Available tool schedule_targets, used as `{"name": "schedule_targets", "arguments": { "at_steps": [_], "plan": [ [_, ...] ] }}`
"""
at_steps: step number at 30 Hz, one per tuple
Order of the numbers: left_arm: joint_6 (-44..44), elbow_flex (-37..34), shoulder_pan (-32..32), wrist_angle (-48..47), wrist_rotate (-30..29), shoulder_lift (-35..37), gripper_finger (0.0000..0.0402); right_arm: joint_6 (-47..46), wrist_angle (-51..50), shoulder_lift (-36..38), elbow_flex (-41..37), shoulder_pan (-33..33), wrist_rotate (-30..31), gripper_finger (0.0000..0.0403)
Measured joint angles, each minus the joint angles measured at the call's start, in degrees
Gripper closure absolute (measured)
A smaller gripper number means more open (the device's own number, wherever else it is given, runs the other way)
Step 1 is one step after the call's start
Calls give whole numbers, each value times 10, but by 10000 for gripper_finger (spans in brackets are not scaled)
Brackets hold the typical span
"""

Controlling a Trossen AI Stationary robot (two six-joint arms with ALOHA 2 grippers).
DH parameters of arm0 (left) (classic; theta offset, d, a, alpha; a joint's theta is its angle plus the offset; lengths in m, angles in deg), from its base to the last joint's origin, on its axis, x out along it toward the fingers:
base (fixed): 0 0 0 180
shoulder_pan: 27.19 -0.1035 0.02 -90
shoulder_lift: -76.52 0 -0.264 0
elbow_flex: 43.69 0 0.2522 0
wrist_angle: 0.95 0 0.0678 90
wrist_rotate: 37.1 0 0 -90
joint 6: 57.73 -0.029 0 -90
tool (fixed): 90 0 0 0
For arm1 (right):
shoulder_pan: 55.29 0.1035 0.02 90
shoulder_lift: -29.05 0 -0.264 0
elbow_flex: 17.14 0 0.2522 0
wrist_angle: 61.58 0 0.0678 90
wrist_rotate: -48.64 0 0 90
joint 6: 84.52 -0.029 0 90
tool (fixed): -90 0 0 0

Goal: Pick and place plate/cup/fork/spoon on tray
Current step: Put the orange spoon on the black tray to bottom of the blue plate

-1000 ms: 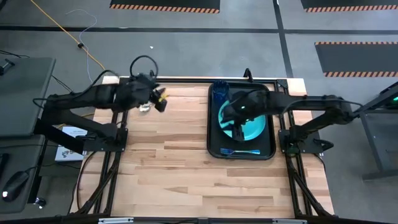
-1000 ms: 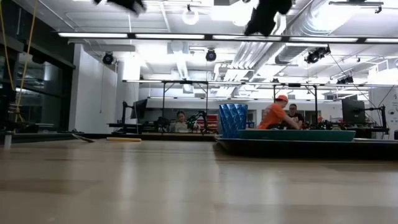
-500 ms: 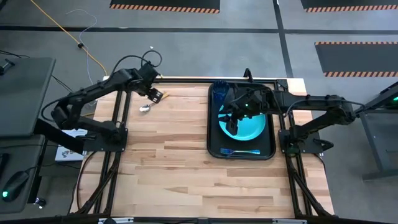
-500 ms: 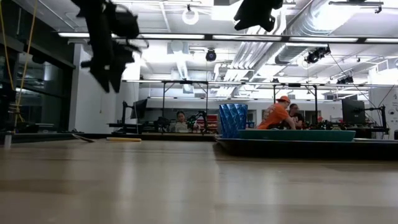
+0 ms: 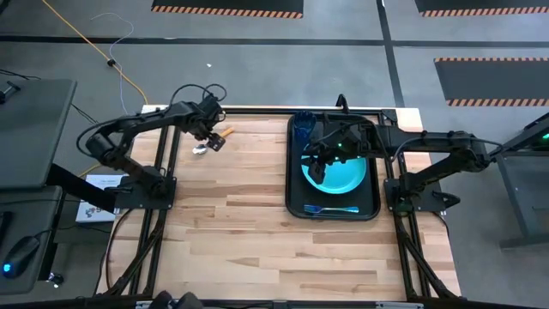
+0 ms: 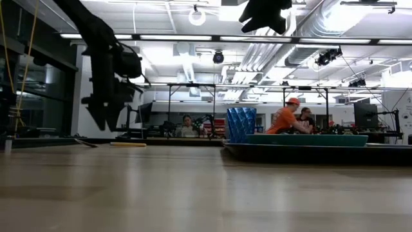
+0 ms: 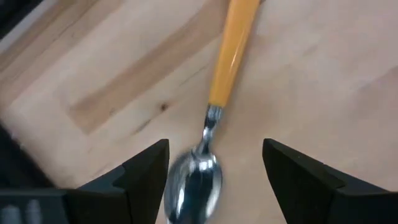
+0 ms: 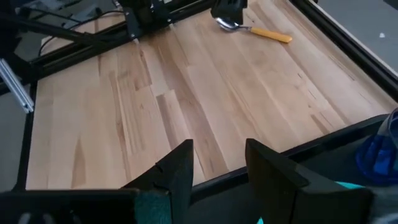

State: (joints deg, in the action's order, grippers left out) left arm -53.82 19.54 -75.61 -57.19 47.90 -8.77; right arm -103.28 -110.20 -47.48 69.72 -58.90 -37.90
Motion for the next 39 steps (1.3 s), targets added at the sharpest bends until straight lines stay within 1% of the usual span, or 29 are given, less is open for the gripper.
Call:
{"name": "schedule_targets", "arguments": {
  "at_steps": [6,10,13,16,18,21,22,25,28,31,35,37,39],
  "plan": [
    [-36,0,0,27,0,-58,156,-24,0,0,0,0,2,265],
    [-42,0,0,33,0,-93,158,-33,0,0,0,0,6,265],
    [-42,4,0,33,5,-109,178,-38,0,0,0,0,9,265],
    [-42,3,1,33,11,-116,229,-39,0,0,0,0,9,265],
    [-42,3,2,35,15,-117,280,-39,0,0,0,0,9,265],
    [-42,6,2,37,24,-111,369,-39,0,0,0,0,9,265],
    [-39,6,1,39,26,-105,382,-39,0,0,0,0,9,265],
    [-21,2,12,52,19,-74,379,-25,0,0,0,0,3,265],
    [0,5,29,52,22,-13,386,3,0,0,0,0,-11,265],
    [26,4,62,50,35,59,391,34,0,0,0,0,-33,265],
    [87,5,133,48,37,150,391,67,0,0,0,0,-70,265],
    [130,6,184,47,21,181,391,74,2,0,0,0,-71,265],
    [174,14,246,43,-10,197,391,73,12,0,0,0,-69,265]
  ]
}}
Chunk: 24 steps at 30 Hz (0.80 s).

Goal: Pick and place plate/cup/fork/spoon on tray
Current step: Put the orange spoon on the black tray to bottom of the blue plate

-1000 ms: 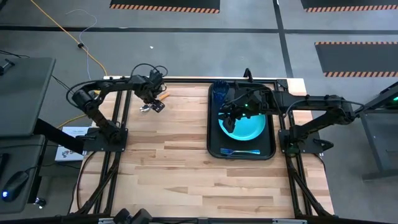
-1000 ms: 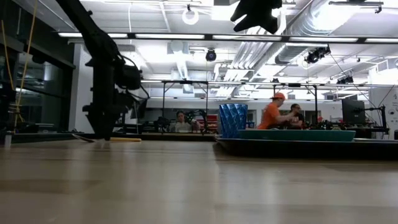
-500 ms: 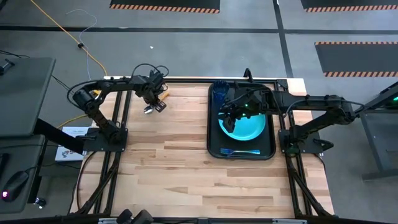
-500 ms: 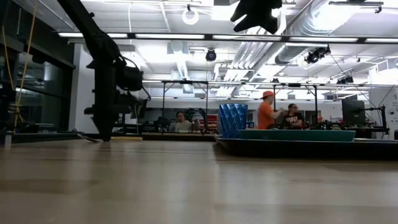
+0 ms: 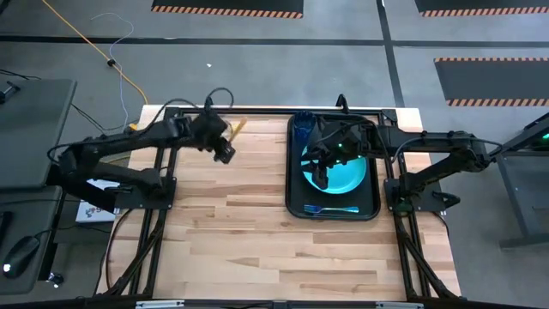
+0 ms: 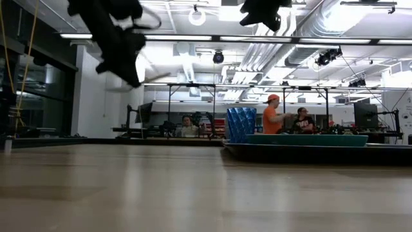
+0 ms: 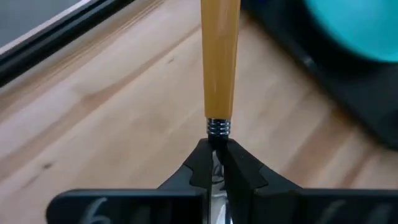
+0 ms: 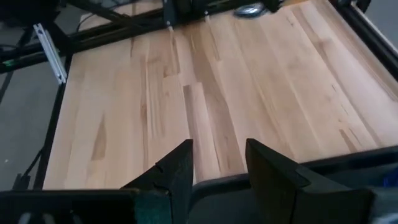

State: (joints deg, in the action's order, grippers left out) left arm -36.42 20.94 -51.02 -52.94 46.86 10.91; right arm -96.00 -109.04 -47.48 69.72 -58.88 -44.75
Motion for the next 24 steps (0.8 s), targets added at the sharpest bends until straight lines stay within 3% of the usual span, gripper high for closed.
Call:
{"name": "schedule_targets", "arguments": {
  "at_steps": [6,10,16,24],
  "plan": [
    [119,67,173,5,-146,-29,391,-105,102,0,0,-15,26,265],
    [125,138,237,3,-212,-92,391,-207,156,0,0,-35,29,265],
    [92,259,270,-11,-265,-194,391,-302,163,0,0,-57,51,265],
    [34,360,273,-9,-267,-274,391,-312,158,0,0,-62,108,265]
  ]
}}
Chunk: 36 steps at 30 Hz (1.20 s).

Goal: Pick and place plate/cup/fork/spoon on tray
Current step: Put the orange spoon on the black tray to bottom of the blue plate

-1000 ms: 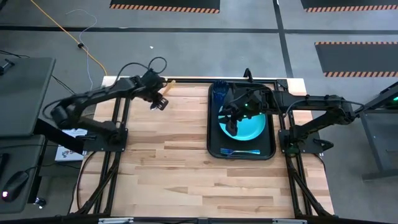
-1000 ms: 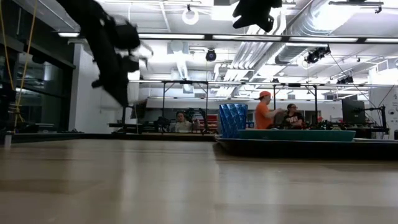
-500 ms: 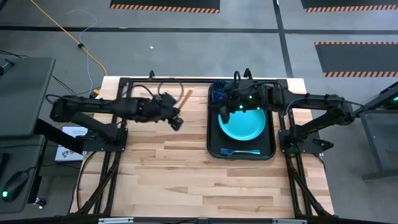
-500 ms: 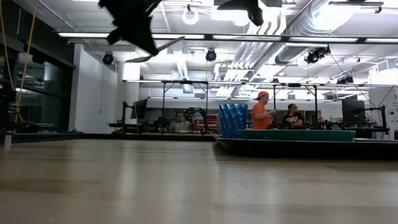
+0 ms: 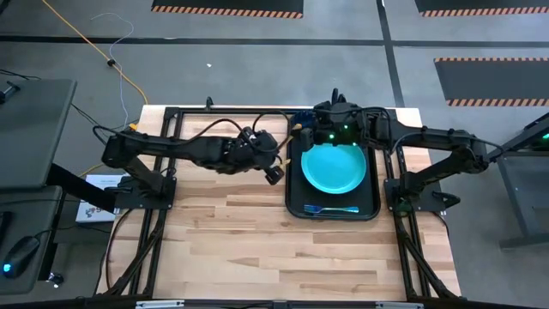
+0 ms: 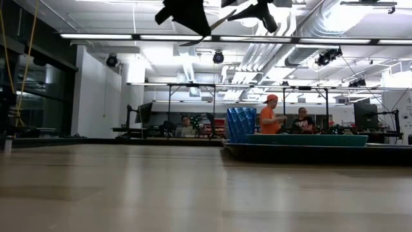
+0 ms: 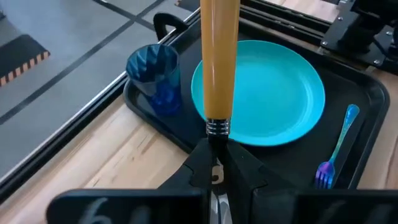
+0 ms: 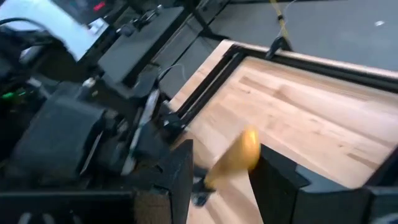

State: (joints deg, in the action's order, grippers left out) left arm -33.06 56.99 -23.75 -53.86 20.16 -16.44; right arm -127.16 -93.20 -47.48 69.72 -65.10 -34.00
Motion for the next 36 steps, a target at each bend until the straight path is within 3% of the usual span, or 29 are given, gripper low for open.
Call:
{"name": "schedule_targets", "arguments": {
  "at_steps": [10,13,18,21,25,30,36],
  "plan": [
    [-8,11,0,0,7,-8,391,1,-8,0,0,-12,21,272],
    [-9,11,0,0,6,-8,390,1,-13,0,0,-12,21,298],
    [-10,11,-1,0,6,-9,384,8,-6,1,2,-11,13,385],
    [-17,12,-3,3,12,-9,360,16,-16,8,2,-15,5,382],
    [-38,30,-15,-11,59,-1,302,45,-95,33,0,-31,27,394],
    [-87,82,-24,-22,67,28,230,72,-252,91,0,-53,42,394],
    [-99,87,-28,21,67,82,184,55,-445,165,-13,-36,60,396]
  ]
}}
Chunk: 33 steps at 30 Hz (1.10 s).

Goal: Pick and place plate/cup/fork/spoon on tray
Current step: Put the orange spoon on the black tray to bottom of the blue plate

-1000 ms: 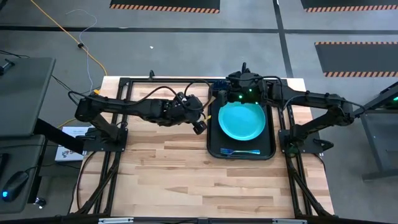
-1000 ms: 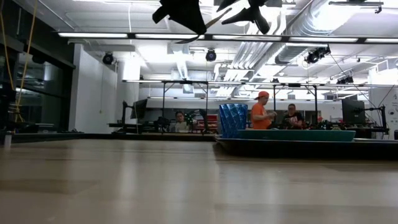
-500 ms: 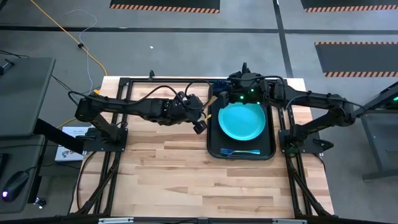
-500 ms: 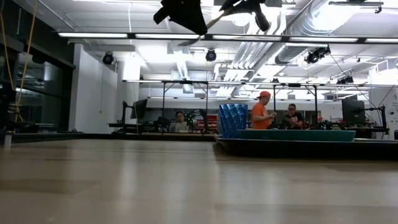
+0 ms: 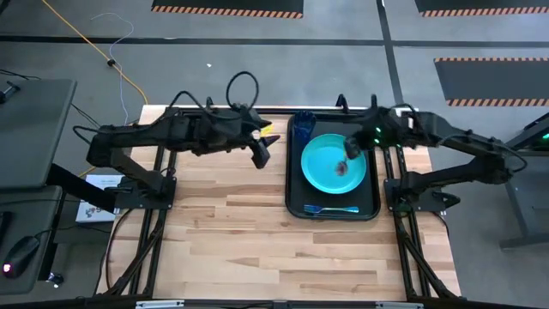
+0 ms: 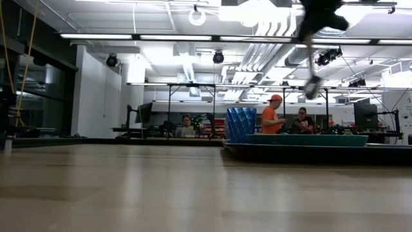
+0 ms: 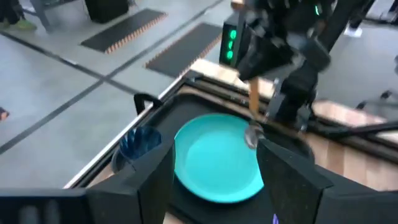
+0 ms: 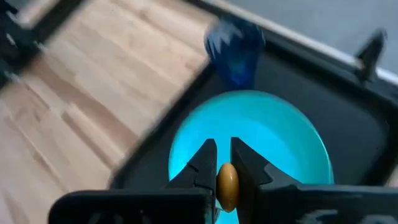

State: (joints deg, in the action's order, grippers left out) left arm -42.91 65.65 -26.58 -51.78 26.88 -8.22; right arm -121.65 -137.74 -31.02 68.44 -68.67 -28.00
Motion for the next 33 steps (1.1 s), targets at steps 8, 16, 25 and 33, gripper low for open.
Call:
{"name": "schedule_targets", "arguments": {
  "at_steps": [8,16,25,33],
  "plan": [
    [86,-216,-1,269,26,66,178,-182,82,169,-182,120,37,396],
    [325,-446,17,770,60,19,178,-233,461,236,-368,197,125,396],
    [609,-459,33,776,27,-91,181,-204,618,209,-405,202,164,396],
    [684,-459,36,778,46,-124,181,-193,649,195,-404,202,216,396]
  ]
}}
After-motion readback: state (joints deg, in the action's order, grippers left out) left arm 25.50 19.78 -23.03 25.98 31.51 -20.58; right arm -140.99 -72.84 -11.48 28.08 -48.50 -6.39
